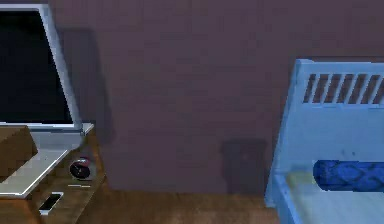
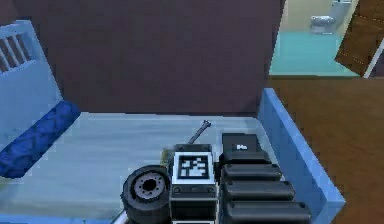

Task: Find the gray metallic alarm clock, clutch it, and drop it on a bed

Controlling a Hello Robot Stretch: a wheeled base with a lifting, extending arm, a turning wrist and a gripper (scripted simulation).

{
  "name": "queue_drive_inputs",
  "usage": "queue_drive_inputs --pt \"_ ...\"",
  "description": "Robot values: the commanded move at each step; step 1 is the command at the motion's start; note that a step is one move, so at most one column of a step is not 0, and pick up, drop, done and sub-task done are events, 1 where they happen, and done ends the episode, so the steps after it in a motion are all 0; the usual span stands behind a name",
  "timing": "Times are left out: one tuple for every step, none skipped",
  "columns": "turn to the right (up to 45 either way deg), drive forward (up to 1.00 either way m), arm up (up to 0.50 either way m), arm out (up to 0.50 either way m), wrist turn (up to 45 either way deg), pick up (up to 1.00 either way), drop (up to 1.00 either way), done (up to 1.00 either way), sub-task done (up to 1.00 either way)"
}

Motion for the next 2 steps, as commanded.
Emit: queue_drive_inputs --pt "45.0 0.0 0.0 0.0 0.0 0.0 0.0 0.0 0.0" --pt "45.0 0.0 0.0 0.0 0.0 0.0 0.0 0.0 0.0"
